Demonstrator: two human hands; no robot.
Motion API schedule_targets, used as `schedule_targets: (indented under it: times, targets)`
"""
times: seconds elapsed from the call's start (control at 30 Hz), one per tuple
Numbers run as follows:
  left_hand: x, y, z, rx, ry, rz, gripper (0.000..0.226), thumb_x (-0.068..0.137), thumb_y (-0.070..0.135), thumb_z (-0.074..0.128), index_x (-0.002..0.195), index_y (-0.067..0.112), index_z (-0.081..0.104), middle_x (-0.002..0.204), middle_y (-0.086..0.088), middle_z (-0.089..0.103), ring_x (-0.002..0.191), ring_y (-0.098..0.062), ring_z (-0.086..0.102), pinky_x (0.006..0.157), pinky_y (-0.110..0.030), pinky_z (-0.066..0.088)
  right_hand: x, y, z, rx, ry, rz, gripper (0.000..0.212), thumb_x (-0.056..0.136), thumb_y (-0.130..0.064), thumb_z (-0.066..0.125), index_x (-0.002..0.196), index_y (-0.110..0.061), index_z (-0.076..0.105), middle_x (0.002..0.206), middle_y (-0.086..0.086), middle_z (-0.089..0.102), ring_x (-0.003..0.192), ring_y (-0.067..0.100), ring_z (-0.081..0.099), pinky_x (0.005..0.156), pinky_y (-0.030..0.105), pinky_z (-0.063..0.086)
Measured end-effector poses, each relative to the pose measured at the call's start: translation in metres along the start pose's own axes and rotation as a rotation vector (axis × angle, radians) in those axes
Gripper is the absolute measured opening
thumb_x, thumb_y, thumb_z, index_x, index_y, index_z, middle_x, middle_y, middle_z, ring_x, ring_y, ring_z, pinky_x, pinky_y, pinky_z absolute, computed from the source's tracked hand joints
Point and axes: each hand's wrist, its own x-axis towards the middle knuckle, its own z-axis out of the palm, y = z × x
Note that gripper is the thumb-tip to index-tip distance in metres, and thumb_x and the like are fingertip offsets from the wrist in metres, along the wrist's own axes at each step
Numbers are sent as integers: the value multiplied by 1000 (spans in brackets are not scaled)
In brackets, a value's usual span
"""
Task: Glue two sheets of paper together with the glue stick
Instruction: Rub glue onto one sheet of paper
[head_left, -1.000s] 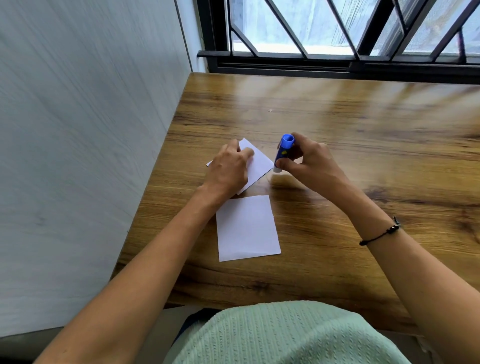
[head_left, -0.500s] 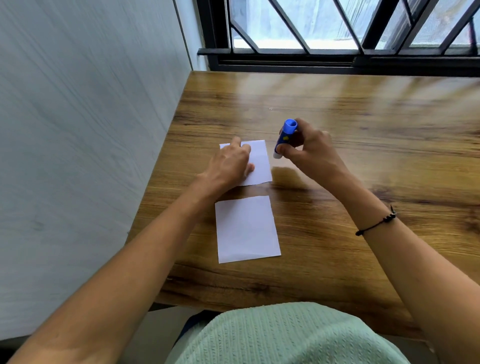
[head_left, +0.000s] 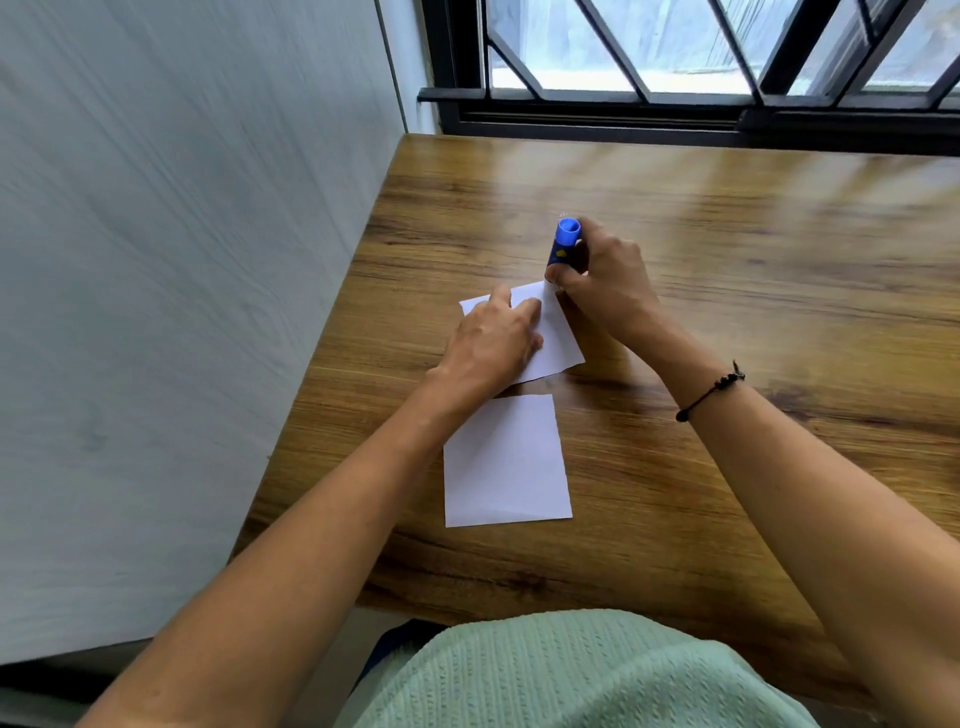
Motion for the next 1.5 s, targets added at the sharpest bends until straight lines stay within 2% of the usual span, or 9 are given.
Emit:
schedule_targets:
  times: [0.17, 0.37, 0.47, 0.53, 0.87, 1.2, 1.37, 1.5]
  targets:
    - [-2, 2, -2, 14, -14, 2, 41, 91, 28, 47, 128, 12, 43, 109, -17, 46, 96, -32, 51, 67, -35, 37, 4, 0, 2, -13, -6, -20, 29, 81, -14, 61, 108, -5, 53, 95, 16, 66, 78, 24, 52, 72, 31, 40]
    - [-3, 4, -6, 12, -65, -5, 43, 92, 27, 45, 131, 13, 38, 114, -17, 44, 101, -33, 50, 75, -40, 42, 4, -2, 3, -69, -24, -59, 29, 81, -12, 61, 106, -3, 51, 96, 18, 66, 85, 33, 59, 75, 39, 45]
    - [-3, 5, -7, 24, -72, -5, 44, 92, 27, 45, 133, 12, 36, 115, -18, 44, 103, -33, 49, 76, -40, 42, 3, -2, 1, -73, -29, -58, 31, 81, -12, 61, 109, -4, 50, 96, 18, 65, 84, 33, 58, 74, 38, 45]
    - [-3, 5, -6, 32, -67, -4, 43, 92, 26, 45, 132, 12, 37, 114, -17, 44, 102, -32, 50, 75, -39, 42, 0, -2, 0, -70, -33, -56, 30, 80, -11, 61, 108, -4, 51, 94, 18, 65, 83, 33, 58, 73, 35, 43]
    - [0, 3, -2, 56, -49, 7, 45, 92, 27, 44, 133, 11, 36, 116, -17, 45, 101, -32, 51, 71, -35, 39, -26, -1, -9, -51, -62, -39, 29, 79, -12, 62, 106, -4, 53, 90, 18, 66, 85, 35, 58, 78, 44, 46]
    - [6, 5, 1, 78, -53, -15, 43, 91, 26, 47, 130, 7, 41, 116, -19, 46, 102, -35, 53, 70, -36, 36, -59, 3, -20, -40, -75, -49, 26, 78, -12, 64, 101, -8, 53, 86, 14, 67, 82, 32, 60, 75, 42, 48]
    - [11, 7, 2, 60, -55, -61, 37, 91, 26, 46, 119, 2, 45, 119, -20, 46, 103, -37, 53, 73, -39, 39, -76, 5, -28, -4, -86, -33, 26, 78, -10, 64, 102, -7, 54, 88, 13, 66, 86, 31, 59, 79, 48, 49]
    - [14, 13, -1, 70, -27, -91, 35, 92, 26, 44, 112, -2, 51, 120, -23, 49, 105, -40, 52, 72, -38, 36, -83, 7, -32, 27, -68, 5, 24, 78, -12, 65, 100, -8, 55, 89, 13, 67, 90, 30, 58, 81, 44, 48]
